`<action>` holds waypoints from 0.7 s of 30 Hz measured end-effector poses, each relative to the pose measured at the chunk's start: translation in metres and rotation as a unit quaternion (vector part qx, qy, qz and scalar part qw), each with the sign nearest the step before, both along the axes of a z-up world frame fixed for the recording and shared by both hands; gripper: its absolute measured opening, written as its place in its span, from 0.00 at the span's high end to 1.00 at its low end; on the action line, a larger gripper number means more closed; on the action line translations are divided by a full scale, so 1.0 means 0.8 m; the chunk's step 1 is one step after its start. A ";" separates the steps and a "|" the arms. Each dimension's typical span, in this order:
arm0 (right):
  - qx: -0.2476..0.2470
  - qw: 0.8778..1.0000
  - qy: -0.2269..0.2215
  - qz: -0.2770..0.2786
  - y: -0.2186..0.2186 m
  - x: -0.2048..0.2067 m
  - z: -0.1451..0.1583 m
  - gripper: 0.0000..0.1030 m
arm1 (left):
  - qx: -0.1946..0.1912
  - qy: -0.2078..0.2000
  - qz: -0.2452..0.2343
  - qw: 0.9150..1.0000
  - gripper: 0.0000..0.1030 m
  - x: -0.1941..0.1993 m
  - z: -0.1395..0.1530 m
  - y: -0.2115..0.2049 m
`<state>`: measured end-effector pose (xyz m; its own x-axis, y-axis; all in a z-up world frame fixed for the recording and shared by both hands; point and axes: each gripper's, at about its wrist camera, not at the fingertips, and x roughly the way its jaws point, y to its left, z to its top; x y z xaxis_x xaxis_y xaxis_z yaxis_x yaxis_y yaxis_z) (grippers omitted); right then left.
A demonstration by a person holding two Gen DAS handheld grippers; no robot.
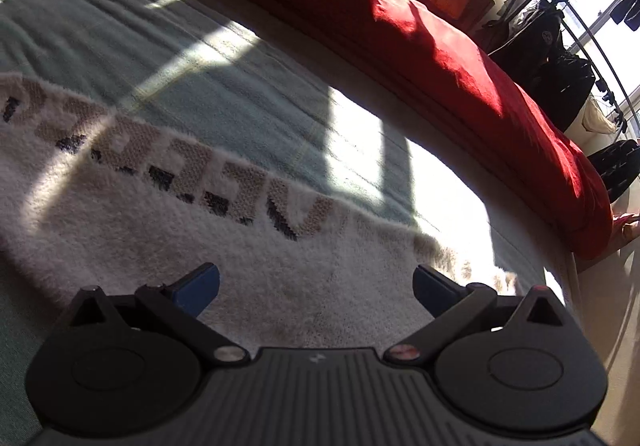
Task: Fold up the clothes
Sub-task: 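Move the open left tool over to the sweater sleeve cuff, then close the left tool on the patterned sleeve cuff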
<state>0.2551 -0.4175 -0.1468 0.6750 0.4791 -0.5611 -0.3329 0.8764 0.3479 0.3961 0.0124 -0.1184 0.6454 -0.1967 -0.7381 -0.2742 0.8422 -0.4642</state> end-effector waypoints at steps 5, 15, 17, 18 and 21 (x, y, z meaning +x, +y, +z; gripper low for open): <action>-0.008 1.000 -0.001 0.001 0.003 0.003 -0.003 0.00 | 0.019 0.031 0.018 0.999 0.01 0.003 -0.031 0.022; -0.060 0.998 -0.025 0.007 0.022 -0.001 -0.013 0.00 | 0.006 0.003 0.055 0.998 0.01 -0.048 0.007 0.117; -0.077 0.997 -0.027 0.007 0.029 -0.002 -0.013 0.00 | 0.004 -0.014 0.066 0.998 0.01 -0.054 0.022 0.143; -0.086 0.996 -0.027 0.007 0.032 -0.002 -0.013 0.00 | 0.005 -0.019 0.069 0.997 0.01 -0.055 0.026 0.154; -0.115 0.993 -0.028 0.006 0.042 -0.002 -0.012 0.00 | 0.005 -0.020 0.073 0.997 0.01 -0.048 0.025 0.182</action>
